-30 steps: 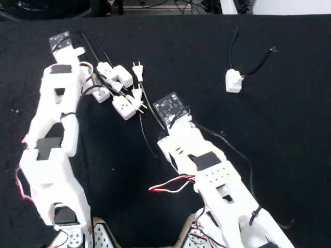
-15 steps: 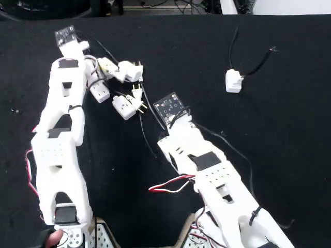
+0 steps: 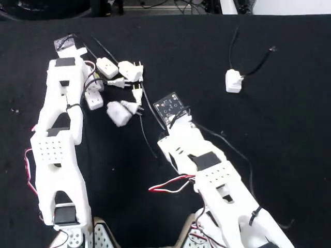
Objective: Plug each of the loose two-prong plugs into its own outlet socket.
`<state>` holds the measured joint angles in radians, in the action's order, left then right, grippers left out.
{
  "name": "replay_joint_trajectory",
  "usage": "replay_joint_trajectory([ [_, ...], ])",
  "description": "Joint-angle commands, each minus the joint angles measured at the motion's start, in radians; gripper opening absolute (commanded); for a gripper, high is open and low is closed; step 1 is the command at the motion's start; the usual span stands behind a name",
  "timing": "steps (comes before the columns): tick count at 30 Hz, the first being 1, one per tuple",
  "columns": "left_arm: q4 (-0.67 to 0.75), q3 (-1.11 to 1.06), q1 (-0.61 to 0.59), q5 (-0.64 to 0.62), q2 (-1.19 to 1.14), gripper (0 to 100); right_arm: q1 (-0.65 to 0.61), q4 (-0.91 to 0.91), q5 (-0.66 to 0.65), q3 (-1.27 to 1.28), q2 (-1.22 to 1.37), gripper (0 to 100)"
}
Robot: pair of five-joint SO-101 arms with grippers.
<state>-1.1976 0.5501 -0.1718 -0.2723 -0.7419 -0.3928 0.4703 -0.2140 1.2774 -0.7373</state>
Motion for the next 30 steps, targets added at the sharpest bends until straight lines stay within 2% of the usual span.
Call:
replay_joint_trajectory([
  [1,-0.126,0.151,-0.018,-0.008,0.012,2,-0.014,-0.023,-0.003,0.002,-0.031,27.2],
  [4,-0.249,0.251,-0.018,-0.005,0.012,6,-0.014,-0.023,-0.003,0.002,-0.031,27.2],
  [11,-0.565,0.516,-0.016,-0.002,0.002,3,-0.012,-0.017,-0.003,0.004,-0.031,27.2],
  [13,-0.565,0.487,-0.036,0.017,0.003,3,-0.011,-0.015,-0.003,0.004,-0.031,27.2],
  [18,-0.563,0.329,-0.081,0.158,0.000,4,-0.011,-0.015,-0.003,0.004,-0.030,27.2],
  [25,-0.563,0.090,-0.045,0.373,0.051,20,-0.014,-0.021,-0.003,0.019,-0.030,27.2],
  [30,-0.563,-0.050,-0.035,0.446,0.160,20,-0.014,-0.021,-0.003,0.024,-0.030,27.2],
])
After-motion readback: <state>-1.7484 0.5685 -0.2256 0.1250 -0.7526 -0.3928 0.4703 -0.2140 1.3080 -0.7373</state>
